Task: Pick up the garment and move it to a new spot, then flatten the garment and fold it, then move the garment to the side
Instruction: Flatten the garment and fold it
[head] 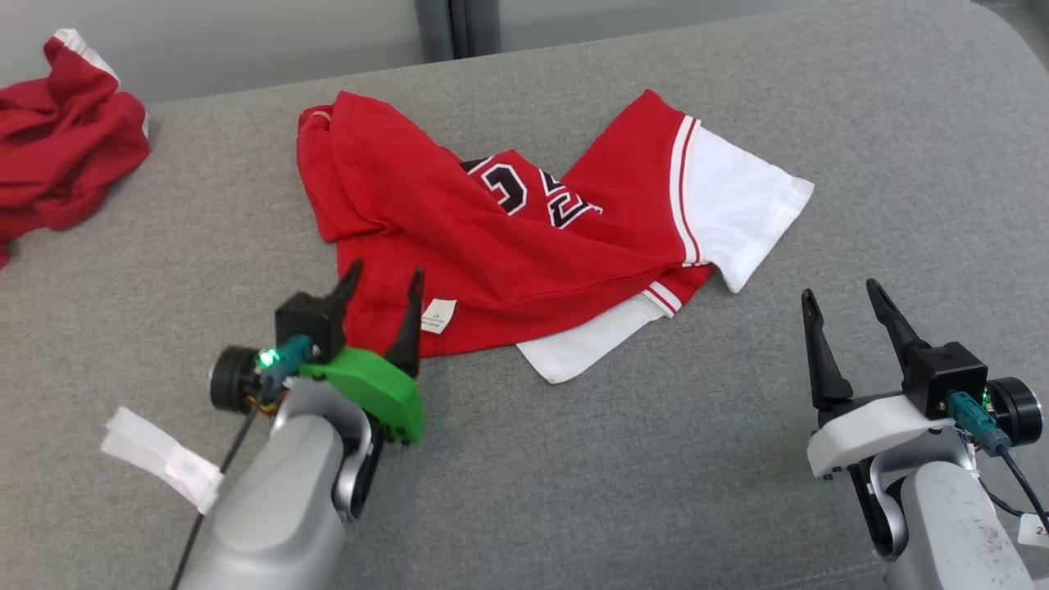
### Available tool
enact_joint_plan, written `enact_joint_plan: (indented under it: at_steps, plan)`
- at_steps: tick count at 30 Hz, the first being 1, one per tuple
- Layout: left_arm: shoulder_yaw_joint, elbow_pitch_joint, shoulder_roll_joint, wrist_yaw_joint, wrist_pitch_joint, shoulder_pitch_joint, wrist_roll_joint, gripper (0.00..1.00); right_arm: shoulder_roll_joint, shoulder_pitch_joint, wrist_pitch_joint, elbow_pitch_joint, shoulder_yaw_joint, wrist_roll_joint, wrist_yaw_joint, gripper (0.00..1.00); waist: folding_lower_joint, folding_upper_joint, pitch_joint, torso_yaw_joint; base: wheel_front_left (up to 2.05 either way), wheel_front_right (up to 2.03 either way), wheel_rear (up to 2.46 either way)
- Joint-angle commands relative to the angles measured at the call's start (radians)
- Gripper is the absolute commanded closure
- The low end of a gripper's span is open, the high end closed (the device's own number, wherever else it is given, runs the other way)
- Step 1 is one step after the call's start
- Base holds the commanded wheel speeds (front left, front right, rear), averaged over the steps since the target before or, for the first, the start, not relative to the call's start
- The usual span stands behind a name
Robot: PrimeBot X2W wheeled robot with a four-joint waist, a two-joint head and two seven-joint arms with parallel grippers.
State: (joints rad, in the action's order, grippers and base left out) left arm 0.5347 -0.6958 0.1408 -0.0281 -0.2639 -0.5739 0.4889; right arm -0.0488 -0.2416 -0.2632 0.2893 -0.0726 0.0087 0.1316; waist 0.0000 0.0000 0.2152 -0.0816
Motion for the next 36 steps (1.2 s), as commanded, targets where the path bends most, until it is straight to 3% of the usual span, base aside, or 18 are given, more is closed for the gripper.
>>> enact_joint_plan:
  at_steps: [1, 16, 29, 30, 33, 36]
  plan:
    - [0.009, -0.014, -0.011, -0.011, 0.0, 0.033, 0.002, 0.0, -0.003, 0.011, -0.002, 0.002, 0.001, -0.001, -0.002, 0.0, 0.0, 0.0, -0.014, 0.017, 0.0, 0.0, 0.0]
    - [0.015, -0.173, -0.076, -0.072, 0.059, 0.01, 0.13, 0.0, -0.003, -0.004, -0.002, 0.0, 0.006, -0.004, -0.002, 0.0, 0.0, 0.0, 0.022, -0.029, 0.0, 0.0, 0.0]
    - [0.004, -0.166, -0.087, -0.099, 0.076, -0.021, 0.271, 0.0, -0.003, -0.005, -0.002, 0.004, 0.005, 0.012, -0.002, 0.0, 0.0, 0.0, 0.022, -0.04, 0.0, 0.0, 0.0]
    - [0.003, -0.167, -0.087, -0.099, 0.076, -0.024, 0.28, 0.11, -0.003, -0.006, -0.002, 0.005, 0.007, 0.013, -0.002, 0.0, 0.0, 0.0, 0.022, -0.04, 0.0, 0.0, 0.0]
    - [0.013, -0.174, -0.088, -0.1, 0.08, -0.032, 0.286, 0.55, -0.003, -0.007, -0.002, 0.006, 0.01, 0.016, -0.002, 0.0, 0.0, 0.0, 0.02, -0.041, 0.0, 0.0, 0.0]
    - [0.024, -0.187, -0.088, -0.1, 0.085, -0.032, 0.29, 0.71, -0.003, -0.005, -0.002, 0.006, 0.013, 0.014, -0.002, 0.0, 0.0, 0.0, 0.017, -0.043, 0.0, 0.0, 0.0]
